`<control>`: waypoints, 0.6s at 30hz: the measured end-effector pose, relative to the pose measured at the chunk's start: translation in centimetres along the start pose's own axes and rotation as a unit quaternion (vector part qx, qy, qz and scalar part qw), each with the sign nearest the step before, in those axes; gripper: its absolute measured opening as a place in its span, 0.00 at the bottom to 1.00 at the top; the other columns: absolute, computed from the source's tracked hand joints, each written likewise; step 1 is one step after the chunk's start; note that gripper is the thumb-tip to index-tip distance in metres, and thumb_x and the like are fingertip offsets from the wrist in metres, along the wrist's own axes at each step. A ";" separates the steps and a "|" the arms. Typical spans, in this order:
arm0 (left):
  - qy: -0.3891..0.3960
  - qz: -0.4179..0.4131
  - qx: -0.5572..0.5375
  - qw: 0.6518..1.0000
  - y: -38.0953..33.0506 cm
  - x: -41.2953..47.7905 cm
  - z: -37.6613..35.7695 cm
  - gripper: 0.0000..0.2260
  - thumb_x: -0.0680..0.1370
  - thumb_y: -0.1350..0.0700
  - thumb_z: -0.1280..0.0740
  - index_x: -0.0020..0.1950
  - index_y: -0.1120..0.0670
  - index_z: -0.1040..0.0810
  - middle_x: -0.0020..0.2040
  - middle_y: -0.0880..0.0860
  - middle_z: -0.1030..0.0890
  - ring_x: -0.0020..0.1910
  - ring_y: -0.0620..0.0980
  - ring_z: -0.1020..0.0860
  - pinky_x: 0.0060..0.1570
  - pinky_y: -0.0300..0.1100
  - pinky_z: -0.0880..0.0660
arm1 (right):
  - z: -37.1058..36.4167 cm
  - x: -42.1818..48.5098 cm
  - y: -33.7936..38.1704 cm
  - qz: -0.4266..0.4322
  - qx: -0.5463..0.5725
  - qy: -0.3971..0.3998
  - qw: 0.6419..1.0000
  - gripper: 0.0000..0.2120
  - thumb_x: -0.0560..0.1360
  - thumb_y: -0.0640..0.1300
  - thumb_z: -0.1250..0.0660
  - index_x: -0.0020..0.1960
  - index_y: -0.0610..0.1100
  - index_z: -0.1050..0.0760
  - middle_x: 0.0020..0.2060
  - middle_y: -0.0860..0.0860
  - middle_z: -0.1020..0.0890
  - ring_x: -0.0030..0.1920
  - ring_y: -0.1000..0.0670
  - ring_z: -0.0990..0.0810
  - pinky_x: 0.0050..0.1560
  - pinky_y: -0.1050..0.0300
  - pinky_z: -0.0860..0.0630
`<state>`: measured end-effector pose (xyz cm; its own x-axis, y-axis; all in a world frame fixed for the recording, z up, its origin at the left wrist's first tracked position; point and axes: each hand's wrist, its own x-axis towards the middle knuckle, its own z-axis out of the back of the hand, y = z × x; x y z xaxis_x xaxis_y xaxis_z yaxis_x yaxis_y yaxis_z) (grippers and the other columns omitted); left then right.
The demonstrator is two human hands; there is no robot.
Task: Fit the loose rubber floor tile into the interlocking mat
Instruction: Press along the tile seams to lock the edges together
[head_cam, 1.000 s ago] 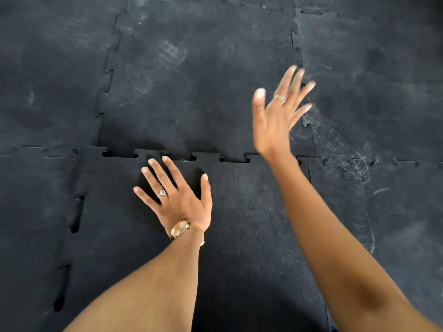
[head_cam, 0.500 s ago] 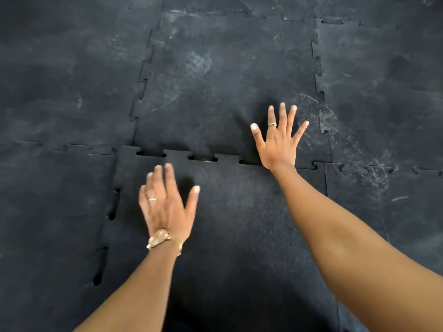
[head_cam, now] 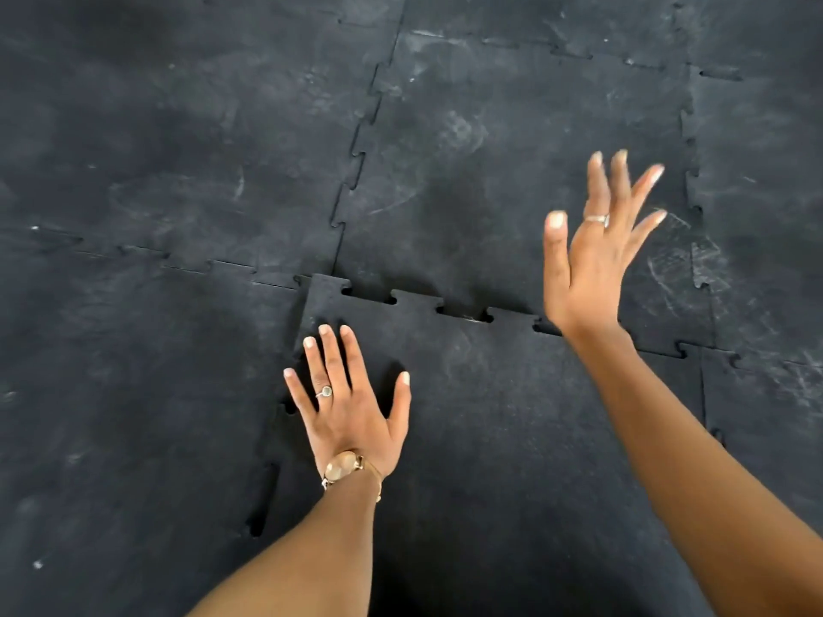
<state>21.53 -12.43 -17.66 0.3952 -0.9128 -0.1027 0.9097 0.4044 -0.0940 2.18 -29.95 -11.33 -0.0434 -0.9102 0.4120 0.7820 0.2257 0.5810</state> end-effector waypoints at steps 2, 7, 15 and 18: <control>-0.002 0.000 -0.002 1.000 0.1 0.0 -0.2 0.38 0.78 0.34 0.53 0.80 0.58 0.50 0.80 0.58 0.49 0.79 0.58 0.51 0.75 0.64 0.52 | -1.0 2.3 2.6 0.062 -0.045 -0.107 0.991 0.34 0.82 0.64 0.58 0.81 0.45 0.47 0.80 0.46 0.46 0.78 0.35 0.60 0.75 0.44 0.71; -0.012 -0.004 -0.003 1.000 0.3 0.0 -0.5 0.38 0.78 0.34 0.52 0.80 0.58 0.51 0.80 0.59 0.49 0.79 0.59 0.51 0.75 0.64 0.52 | -6.3 -2.4 1.5 -0.067 -0.282 0.170 0.942 0.41 0.79 0.69 0.60 0.81 0.41 0.59 0.81 0.42 0.58 0.79 0.34 0.62 0.74 0.26 0.60; -0.003 -0.012 0.004 1.000 0.3 0.2 -0.4 0.38 0.78 0.34 0.50 0.80 0.59 0.49 0.80 0.60 0.48 0.79 0.60 0.50 0.75 0.64 0.52 | -8.0 -2.9 -0.6 -0.083 -0.269 0.181 0.942 0.40 0.81 0.67 0.59 0.81 0.41 0.56 0.81 0.44 0.56 0.79 0.37 0.62 0.73 0.25 0.61; -0.009 -0.014 -0.001 1.000 0.4 0.0 -0.4 0.38 0.78 0.35 0.51 0.80 0.59 0.49 0.80 0.60 0.48 0.79 0.60 0.50 0.75 0.64 0.52 | -7.1 -2.5 0.9 -0.125 -0.228 0.192 0.946 0.38 0.82 0.64 0.56 0.81 0.41 0.60 0.81 0.44 0.61 0.79 0.37 0.66 0.73 0.26 0.63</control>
<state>21.85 -12.27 -18.10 0.3725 -0.9245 -0.0812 0.9200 0.3794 -0.0987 7.39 -29.92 -16.83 -0.1013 -0.9943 -0.0346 0.9679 -0.1066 0.2276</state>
